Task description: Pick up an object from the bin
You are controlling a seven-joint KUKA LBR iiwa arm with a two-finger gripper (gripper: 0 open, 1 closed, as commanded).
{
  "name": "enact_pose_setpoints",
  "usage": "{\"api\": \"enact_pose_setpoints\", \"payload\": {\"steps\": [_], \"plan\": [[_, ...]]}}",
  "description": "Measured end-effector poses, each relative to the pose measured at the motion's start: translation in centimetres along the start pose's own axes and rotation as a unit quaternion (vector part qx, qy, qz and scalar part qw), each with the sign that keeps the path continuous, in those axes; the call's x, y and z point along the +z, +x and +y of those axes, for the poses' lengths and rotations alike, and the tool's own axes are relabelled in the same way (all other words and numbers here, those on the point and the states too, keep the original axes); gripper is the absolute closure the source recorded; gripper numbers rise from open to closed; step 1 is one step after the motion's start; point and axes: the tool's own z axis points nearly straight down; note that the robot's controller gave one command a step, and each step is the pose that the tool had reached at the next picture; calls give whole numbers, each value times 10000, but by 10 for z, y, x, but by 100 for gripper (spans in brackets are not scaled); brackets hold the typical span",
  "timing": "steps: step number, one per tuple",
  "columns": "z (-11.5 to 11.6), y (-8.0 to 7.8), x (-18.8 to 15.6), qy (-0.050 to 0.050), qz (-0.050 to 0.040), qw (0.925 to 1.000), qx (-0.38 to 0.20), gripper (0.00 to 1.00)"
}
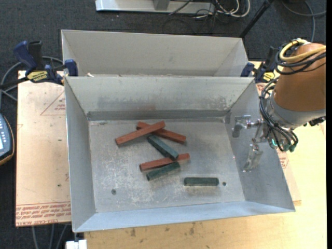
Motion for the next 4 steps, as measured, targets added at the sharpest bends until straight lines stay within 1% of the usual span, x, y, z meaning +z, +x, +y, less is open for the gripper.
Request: {"api": "enact_pose_setpoints", "payload": {"steps": [1, 2, 3, 4], "plan": [[47, 3, 126, -10, -1, 9999, 171, 0], [65, 42, 137, 0, -37, 10000, -14, 0], [64, 41, 136, 5, -36, 10000, -21, 100], [59, -19, 9, 7, -104, 9999, 92, 100]]}}
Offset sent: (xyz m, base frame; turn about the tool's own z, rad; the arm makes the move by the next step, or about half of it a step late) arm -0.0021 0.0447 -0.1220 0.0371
